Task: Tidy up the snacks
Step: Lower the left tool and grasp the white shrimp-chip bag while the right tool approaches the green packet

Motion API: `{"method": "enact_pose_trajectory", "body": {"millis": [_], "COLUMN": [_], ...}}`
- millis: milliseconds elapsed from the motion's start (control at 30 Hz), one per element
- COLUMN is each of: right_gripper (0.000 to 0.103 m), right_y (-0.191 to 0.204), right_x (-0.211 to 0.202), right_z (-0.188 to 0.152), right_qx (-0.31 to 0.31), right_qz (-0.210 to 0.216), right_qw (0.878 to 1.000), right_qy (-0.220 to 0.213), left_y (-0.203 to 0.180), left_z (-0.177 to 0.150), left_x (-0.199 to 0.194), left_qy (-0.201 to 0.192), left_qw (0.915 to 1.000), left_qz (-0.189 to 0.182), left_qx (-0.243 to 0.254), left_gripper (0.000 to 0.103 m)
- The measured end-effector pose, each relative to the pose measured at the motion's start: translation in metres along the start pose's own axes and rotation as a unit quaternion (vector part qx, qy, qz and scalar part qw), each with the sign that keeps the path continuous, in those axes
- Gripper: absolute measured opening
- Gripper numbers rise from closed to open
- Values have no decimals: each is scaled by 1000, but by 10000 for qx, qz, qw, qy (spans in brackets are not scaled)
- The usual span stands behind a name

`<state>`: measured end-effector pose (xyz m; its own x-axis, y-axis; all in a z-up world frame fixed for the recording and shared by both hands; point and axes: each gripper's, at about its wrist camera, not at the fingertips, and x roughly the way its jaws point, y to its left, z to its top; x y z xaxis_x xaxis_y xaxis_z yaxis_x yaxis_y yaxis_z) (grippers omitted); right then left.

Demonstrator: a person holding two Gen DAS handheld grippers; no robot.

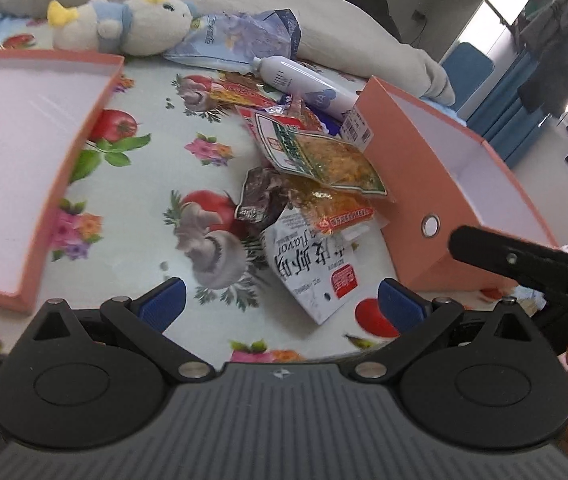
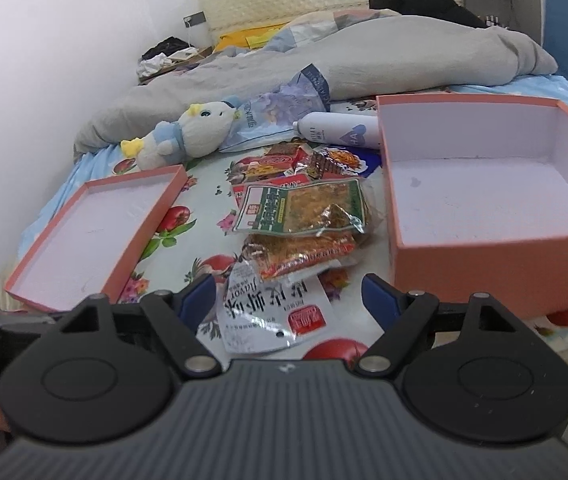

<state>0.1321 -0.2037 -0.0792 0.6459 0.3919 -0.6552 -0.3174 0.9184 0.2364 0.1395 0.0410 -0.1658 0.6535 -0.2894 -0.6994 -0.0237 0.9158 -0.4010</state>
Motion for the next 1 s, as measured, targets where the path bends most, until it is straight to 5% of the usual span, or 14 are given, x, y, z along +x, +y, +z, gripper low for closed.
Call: {"method": "enact_pose_trajectory", "body": {"millis": [433,633,933,1000], "right_gripper": [81,82,84,84], "right_y": [9,10,18,16], "right_x": [66,101,146,144], "right_z": [30,42,44,47], "right_qx": [-331,-503,-1222,-1154], "right_qz": [105,-267,-1313,-1280], "right_qw": [9989,9981,9836,9850], "right_qy": [312,231,165,102], "left_y": [14,19,16,14], "left_z": [17,22,17,16], "left_x": [54,74,100,102], "left_qy": [133,178,194,165], "left_qw": [9987,9980,9961,9965], "left_qz": [-408,-486,-612,-569], "left_qx": [-292,-368,-604,-593], "left_gripper": [89,82,60,55]}}
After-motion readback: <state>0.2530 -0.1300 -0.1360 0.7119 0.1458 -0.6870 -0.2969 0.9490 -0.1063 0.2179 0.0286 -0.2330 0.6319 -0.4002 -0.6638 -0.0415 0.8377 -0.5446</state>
